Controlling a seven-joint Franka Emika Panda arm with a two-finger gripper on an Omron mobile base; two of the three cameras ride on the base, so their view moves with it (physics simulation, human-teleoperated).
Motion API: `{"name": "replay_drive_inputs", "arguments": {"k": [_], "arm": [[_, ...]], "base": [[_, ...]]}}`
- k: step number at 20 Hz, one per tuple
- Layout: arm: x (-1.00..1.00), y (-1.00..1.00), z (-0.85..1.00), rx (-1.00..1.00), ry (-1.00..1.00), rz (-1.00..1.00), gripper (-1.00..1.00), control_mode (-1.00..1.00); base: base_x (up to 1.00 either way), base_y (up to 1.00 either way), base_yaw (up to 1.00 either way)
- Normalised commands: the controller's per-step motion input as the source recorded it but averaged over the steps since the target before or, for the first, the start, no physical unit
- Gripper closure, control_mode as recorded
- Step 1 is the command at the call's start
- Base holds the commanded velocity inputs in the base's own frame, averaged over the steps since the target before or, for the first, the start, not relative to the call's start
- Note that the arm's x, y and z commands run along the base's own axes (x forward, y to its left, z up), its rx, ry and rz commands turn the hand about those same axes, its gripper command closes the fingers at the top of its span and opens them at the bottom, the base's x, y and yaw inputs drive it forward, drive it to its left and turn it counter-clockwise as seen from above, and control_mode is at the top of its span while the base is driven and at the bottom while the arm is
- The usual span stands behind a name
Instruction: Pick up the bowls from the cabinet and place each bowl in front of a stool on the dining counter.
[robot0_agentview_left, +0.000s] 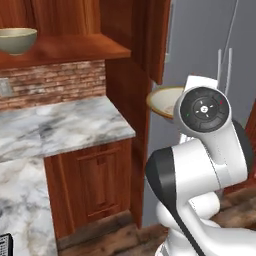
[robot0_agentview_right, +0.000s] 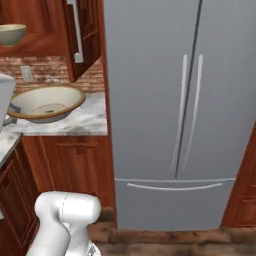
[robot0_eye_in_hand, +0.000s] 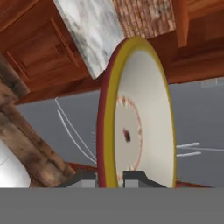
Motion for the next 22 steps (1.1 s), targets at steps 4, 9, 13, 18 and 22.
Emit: {"name": "replay_drive_inputs", "arguments": {"k": [4,9,13,18,22], "arm": [[0.0,0.0,0.0,0.0,0.0,0.0,1.0,1.0],[0.0,0.0,0.0,0.0,0.0,0.0,1.0,1.0],[0.0,0.0,0.0,0.0,0.0,0.0,1.0,1.0],[0.0,0.0,0.0,0.0,0.0,0.0,1.0,1.0],[0.0,0.0,0.0,0.0,0.0,0.0,1.0,1.0]], "base": [[-0.36,-0.69,-0.56],[-0.07,-0.76,-0.65],[0.08,-0.68,-0.76],[0.32,-0.47,-0.83],[0.19,-0.08,-0.76]]}}
